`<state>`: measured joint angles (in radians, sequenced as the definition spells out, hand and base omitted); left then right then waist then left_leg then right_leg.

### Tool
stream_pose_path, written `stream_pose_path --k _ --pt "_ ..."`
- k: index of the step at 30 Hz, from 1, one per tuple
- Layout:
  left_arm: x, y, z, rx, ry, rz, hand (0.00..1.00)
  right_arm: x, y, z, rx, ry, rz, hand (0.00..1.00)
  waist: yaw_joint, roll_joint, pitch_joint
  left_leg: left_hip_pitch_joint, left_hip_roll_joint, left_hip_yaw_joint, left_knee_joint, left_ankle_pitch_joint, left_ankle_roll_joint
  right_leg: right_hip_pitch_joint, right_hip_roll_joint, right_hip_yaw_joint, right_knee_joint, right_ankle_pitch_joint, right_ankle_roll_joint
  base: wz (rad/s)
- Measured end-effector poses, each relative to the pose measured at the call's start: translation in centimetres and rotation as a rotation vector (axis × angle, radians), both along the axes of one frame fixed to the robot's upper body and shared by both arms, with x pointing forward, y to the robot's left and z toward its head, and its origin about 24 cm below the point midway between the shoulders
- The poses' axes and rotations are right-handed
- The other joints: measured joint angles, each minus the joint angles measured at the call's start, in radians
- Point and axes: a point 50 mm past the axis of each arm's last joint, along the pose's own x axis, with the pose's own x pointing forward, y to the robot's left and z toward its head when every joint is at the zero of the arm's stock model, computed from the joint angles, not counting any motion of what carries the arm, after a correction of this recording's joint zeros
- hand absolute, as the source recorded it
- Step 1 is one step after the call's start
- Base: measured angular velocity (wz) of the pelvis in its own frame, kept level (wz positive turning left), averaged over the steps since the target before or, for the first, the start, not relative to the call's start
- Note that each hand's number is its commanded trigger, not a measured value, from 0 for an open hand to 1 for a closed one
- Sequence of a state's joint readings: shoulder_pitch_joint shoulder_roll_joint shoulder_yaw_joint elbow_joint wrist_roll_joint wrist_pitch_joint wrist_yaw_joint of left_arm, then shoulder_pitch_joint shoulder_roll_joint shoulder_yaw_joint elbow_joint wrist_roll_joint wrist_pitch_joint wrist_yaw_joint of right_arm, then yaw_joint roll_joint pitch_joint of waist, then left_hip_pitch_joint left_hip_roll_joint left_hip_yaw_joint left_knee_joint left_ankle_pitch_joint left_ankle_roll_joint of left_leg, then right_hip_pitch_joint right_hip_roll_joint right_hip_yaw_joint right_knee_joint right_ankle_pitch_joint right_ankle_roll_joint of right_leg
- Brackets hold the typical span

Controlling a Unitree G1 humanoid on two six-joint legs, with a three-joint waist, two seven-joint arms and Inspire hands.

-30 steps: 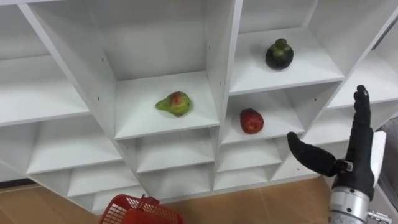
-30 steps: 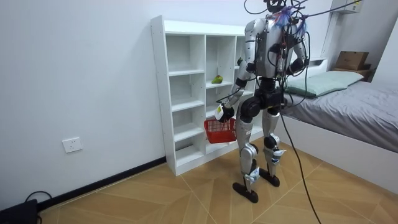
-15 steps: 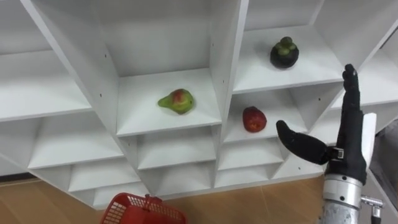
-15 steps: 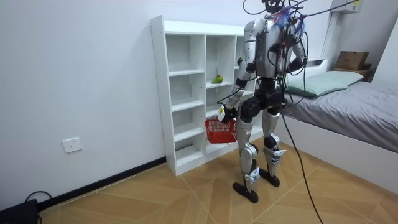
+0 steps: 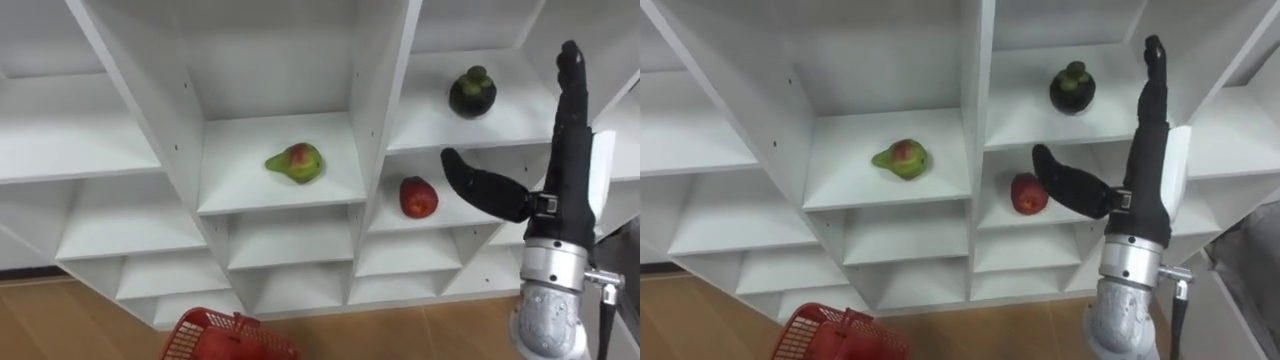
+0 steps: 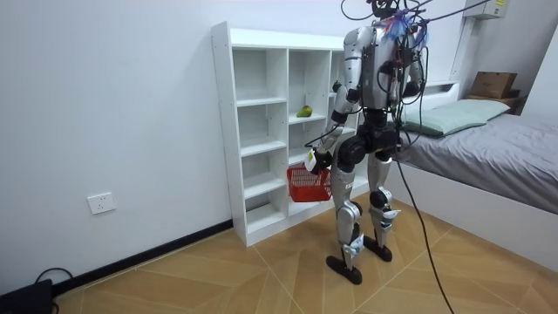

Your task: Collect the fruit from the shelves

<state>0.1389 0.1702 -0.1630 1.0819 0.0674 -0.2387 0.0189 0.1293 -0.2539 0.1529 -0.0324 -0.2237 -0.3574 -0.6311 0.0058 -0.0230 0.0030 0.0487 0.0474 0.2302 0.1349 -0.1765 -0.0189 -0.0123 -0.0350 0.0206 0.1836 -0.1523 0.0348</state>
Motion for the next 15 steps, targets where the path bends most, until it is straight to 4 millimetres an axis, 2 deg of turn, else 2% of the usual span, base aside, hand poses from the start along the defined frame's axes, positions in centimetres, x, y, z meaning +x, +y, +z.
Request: stream_pose_path --k 9,15 --pt "-0.4 0.4 -0.1 0.008 0.026 0.003 1.0 0.4 -0.4 0.5 -0.012 -0.022 -0.007 0.0 -0.002 -0.009 0.0007 -0.002 0.001 -0.002 0.001 0.0 0.0 0.0 0.0 -0.007 0.0 0.0 0.0 0.0" --pt "-0.3 0.8 0.0 0.017 0.032 0.003 1.0 0.4 -1.9 0.9 0.023 -0.031 -0.056 0.0 -0.003 -0.014 0.0001 0.005 0.001 -0.012 0.001 0.0 0.0 0.01 -0.003 -0.034 -0.001 0.0 -0.001 0.05"
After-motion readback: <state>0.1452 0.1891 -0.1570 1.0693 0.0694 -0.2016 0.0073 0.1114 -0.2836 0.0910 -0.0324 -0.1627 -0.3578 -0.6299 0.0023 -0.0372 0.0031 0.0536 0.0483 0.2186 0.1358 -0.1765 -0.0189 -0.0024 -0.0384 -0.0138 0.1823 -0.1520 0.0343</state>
